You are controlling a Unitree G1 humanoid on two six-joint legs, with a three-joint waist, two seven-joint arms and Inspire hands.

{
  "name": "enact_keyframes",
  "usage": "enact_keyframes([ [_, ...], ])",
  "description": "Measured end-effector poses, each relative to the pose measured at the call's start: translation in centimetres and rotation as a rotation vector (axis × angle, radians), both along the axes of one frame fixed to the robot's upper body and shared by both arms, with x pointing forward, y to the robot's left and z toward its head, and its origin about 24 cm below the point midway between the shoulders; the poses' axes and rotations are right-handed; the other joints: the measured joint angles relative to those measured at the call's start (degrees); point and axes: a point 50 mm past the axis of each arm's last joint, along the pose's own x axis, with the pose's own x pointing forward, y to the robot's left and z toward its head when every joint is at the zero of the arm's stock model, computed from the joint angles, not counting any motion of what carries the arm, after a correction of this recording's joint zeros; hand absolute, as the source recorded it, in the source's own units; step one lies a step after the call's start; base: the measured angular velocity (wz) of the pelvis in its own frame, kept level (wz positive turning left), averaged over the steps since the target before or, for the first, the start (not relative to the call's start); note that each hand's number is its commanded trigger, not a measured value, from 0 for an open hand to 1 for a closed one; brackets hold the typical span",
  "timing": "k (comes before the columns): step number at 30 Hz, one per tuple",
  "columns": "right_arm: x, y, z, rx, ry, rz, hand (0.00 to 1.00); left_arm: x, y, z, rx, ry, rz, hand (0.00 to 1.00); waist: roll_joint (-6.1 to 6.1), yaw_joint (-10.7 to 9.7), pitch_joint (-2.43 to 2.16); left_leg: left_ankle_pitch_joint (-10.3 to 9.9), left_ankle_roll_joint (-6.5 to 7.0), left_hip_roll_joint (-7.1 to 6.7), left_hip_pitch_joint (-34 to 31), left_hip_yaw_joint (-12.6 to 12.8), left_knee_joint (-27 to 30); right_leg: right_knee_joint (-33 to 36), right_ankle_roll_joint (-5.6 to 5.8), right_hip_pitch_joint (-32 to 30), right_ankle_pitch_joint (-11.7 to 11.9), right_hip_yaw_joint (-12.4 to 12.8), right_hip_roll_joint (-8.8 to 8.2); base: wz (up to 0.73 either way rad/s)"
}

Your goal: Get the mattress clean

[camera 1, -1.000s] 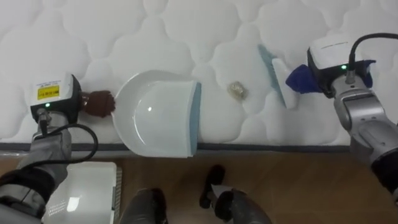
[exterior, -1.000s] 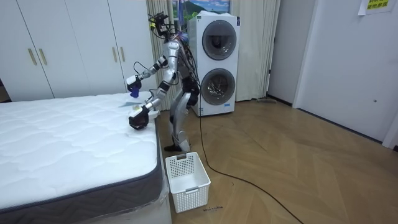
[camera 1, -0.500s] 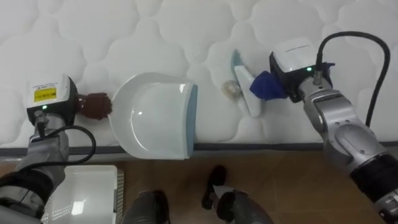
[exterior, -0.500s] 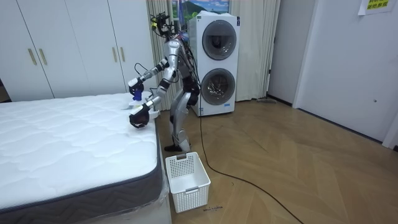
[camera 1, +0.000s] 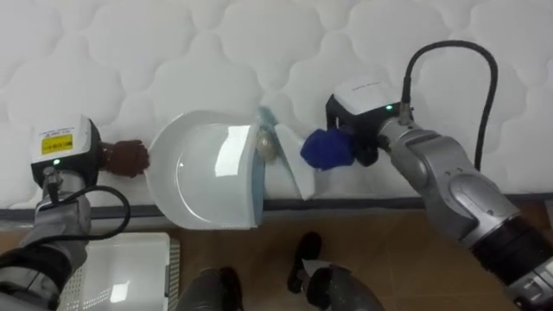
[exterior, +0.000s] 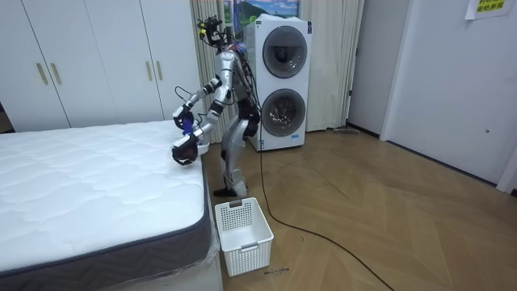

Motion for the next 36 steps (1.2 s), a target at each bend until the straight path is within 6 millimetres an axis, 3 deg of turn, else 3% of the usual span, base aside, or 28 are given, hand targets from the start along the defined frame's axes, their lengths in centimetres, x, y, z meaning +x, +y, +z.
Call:
enact_keyframes([
  [4,-0.5,1.6,-0.4,0.117,0.101,0.058,1.00,-0.1,0.0,-0.1,0.007,0.006,0.009,1.00,0.04,0.09,-0.01,0.04,-0.01,-0.10,-0.19,-0.25,-0.01,0.15,-0.12,-0.07,-0.11,-0.23,-0.23,0.03],
  [13,-1.2,3.6,-0.8,0.376,0.273,0.137,1.00,-0.6,-0.9,-1.2,-0.007,0.032,-0.011,1.00,0.31,0.24,-0.05,0.13,0.29,-2.01,-0.58,-1.52,0.38,3.95,0.37,-1.23,-2.76,-0.82,-3.12,0.13],
  [24,-0.7,2.2,-2.0,0.389,0.302,0.067,1.00,-0.7,-1.1,-1.5,-0.023,0.031,-0.012,1.00,0.66,-0.20,-0.13,0.22,0.71,-2.93,-0.76,-1.48,0.50,5.04,0.18,-1.79,-2.56,-0.43,-4.09,0.01],
  [30,0.0,0.6,-2.2,0.444,0.254,-0.011,1.00,-0.9,-1.2,-1.7,-0.050,0.026,-0.010,1.00,0.65,-1.08,-0.13,0.43,1.27,-3.39,-0.97,-1.51,0.50,5.26,0.72,-1.82,-2.70,-0.90,-4.99,0.05],
  [36,0.0,-1.3,-2.3,0.466,0.193,-0.072,1.00,-0.9,-1.7,-1.9,-0.086,0.007,-0.019,1.00,0.64,-1.44,-0.14,0.28,1.55,-3.67,-0.88,-1.42,0.51,5.16,1.00,-1.80,-2.39,-0.50,-4.75,-0.01],
])
